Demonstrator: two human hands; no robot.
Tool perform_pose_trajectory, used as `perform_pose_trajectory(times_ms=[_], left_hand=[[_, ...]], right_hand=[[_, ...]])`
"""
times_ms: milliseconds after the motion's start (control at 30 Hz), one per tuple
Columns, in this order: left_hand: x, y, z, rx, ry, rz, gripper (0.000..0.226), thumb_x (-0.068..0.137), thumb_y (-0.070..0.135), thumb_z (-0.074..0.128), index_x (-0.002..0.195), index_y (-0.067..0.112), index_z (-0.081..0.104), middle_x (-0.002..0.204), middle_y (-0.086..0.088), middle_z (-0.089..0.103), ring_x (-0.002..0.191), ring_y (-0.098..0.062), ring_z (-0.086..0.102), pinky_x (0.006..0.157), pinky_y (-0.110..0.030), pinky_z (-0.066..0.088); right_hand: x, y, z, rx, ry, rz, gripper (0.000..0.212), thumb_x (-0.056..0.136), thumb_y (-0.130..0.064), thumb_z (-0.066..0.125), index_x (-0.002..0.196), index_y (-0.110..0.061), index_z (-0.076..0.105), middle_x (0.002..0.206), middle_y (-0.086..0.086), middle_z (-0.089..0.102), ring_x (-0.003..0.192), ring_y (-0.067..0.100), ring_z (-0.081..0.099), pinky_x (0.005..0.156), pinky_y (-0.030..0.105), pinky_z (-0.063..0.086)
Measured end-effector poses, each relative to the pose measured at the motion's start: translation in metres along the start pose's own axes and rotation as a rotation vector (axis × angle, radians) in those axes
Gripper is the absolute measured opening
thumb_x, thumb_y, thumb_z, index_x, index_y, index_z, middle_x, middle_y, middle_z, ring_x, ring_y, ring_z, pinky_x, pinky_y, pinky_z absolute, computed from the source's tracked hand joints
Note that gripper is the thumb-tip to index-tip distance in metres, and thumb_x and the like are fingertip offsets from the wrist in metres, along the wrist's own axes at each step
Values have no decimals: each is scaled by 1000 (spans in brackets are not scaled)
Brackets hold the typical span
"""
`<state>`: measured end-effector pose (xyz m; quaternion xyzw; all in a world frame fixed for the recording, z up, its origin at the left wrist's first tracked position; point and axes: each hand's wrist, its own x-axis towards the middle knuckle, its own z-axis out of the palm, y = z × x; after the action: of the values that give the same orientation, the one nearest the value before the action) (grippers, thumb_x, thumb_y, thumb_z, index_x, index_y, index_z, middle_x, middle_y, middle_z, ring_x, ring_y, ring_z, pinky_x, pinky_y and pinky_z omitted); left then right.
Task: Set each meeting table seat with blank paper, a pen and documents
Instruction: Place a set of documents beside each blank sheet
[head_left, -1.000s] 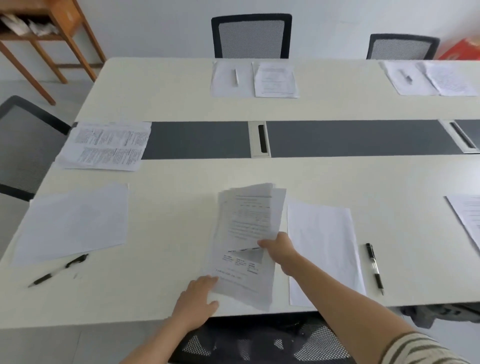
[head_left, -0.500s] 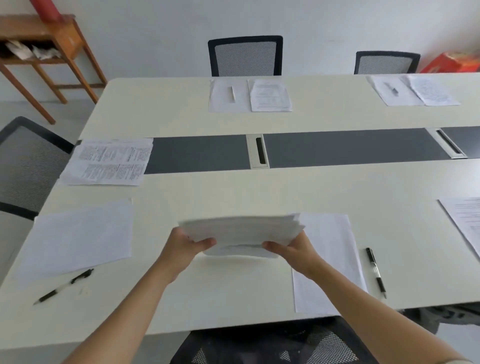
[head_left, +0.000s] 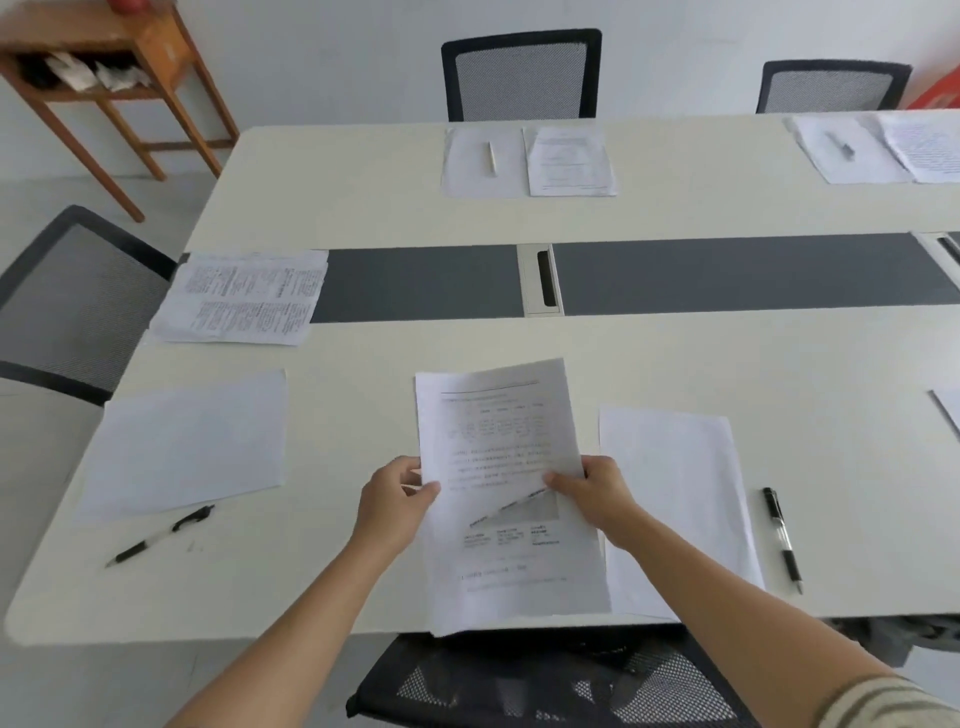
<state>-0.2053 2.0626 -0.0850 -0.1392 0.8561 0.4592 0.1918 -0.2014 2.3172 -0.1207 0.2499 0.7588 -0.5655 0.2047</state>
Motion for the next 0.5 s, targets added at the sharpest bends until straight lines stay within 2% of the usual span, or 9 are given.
perform_pose_trajectory(times_ms=[67, 167, 233, 300, 367, 400, 500], left_hand=[[-6, -16, 9, 142, 31, -37, 40, 87, 21, 65, 126, 16, 55, 118, -5, 61, 100, -21, 62, 86, -32, 50], [-17, -37, 29, 344, -69, 15, 48, 87, 24, 62, 133, 18, 49, 132, -3, 52, 118, -19, 53, 95, -30, 45], [-22, -47, 42, 480, -138, 65, 51, 89, 28, 60, 137, 19, 45, 137, 0, 44, 125, -16, 45, 97, -28, 43], [-23, -54, 54, 591, -175, 131, 55, 90, 33, 59, 140, 20, 40, 142, 1, 36, 129, -16, 38, 100, -29, 42], [-23, -57, 65, 659, -202, 186, 59, 90, 36, 58, 143, 23, 36, 146, -1, 30, 132, -18, 34, 103, -31, 40], [-24, -59, 70, 689, -220, 199, 62, 89, 37, 58, 144, 24, 34, 150, -2, 26, 134, -20, 31, 105, -32, 38], [-24, -68, 84, 843, -285, 220, 75, 87, 41, 59, 150, 27, 20, 160, -11, 3, 145, -27, 13, 115, -37, 28]], right_hand=[[15, 18, 8, -60, 4, 90, 8, 86, -15, 68, 92, -11, 73, 98, 10, 75, 85, 27, 72, 81, 43, 61], [31, 35, 13, -129, 36, 170, 18, 86, -19, 69, 100, -9, 72, 101, 8, 74, 87, 26, 70, 84, 43, 60], [33, 37, 9, -217, 29, 173, 25, 86, -28, 69, 104, -10, 71, 99, 5, 72, 87, 25, 69, 82, 39, 59], [28, 38, -7, -436, 78, 125, 36, 87, -43, 66, 107, -14, 69, 100, 3, 72, 90, 23, 68, 76, 35, 57], [17, 49, -34, -690, 208, 44, 43, 89, -50, 59, 120, -20, 63, 114, -1, 69, 105, 21, 62, 79, 33, 52], [11, 61, -47, -799, 251, 7, 47, 90, -50, 58, 129, -24, 57, 126, -1, 63, 117, 21, 56, 85, 35, 50], [-9, 99, -78, -1038, 162, 55, 76, 86, -56, 61, 150, -32, 28, 160, 5, 23, 147, 29, 19, 108, 46, 37]])
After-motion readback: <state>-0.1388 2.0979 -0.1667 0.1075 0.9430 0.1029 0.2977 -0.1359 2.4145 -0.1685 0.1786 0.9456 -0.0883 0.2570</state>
